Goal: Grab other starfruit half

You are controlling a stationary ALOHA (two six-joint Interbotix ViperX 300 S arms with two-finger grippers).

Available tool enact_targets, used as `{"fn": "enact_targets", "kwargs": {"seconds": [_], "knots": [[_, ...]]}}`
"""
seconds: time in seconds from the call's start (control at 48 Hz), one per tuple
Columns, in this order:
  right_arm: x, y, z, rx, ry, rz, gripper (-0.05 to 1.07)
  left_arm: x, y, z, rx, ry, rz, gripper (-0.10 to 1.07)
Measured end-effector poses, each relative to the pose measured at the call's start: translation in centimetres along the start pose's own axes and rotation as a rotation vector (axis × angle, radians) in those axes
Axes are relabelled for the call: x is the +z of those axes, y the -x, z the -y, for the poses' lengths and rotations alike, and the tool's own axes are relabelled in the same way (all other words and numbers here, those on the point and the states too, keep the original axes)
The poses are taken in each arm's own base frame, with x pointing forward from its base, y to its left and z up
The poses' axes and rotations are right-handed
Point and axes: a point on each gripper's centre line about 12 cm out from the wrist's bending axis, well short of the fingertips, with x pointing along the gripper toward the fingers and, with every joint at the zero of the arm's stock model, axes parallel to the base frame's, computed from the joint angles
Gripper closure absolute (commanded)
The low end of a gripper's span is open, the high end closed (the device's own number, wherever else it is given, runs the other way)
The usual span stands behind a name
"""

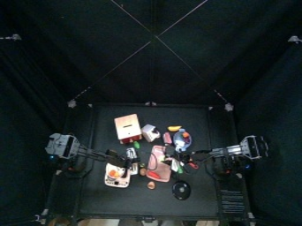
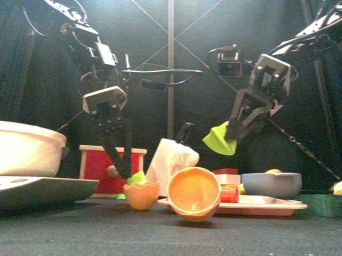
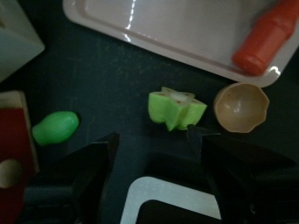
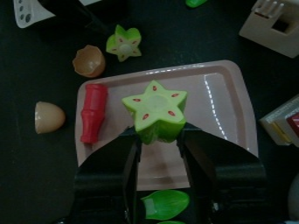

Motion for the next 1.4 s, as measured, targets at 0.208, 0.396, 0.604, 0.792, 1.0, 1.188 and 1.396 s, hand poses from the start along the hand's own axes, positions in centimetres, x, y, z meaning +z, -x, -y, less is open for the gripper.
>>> {"fn": "enact_targets", "kwargs": {"seconds": [0.208, 0.396, 0.604, 0.792, 1.0, 1.188, 1.396], "knots": [[-0.1, 0.0, -0.1, 0.001, 0.003, -0.003, 0.43, 0.3, 0.0, 0.1, 0.014, -0.178, 0.023, 0.00], [-0.1, 0.0, -0.1, 0.000, 0.003, -0.004, 0.43, 0.4, -0.9, 0.4, -0.014, -0.224, 0.035, 0.00], [-0.1, 0.0, -0.1, 0.001, 0.004, -0.004, 0.43, 0.1, -2.3, -0.1, -0.023, -0.199, 0.013, 0.00], [-0.1, 0.0, -0.1, 0.001, 0.004, -0.004, 0.43, 0.0, -2.8, -0.9, -0.016, -0.179, 0.007, 0.00], [-0.1, 0.0, -0.1, 0.001, 0.004, -0.004, 0.43, 0.4, -3.2, -1.0, -0.032, -0.171, 0.035, 0.00], [-0.1, 0.0, -0.1, 0.001, 0.004, -0.004, 0.43, 0.5, -3.5, -0.7, -0.048, -0.175, 0.054, 0.00], [-0.2, -0.1, -0.1, 0.000, 0.005, -0.007, 0.43, 0.4, -3.9, -0.7, -0.049, -0.173, 0.047, 0.01]]}}
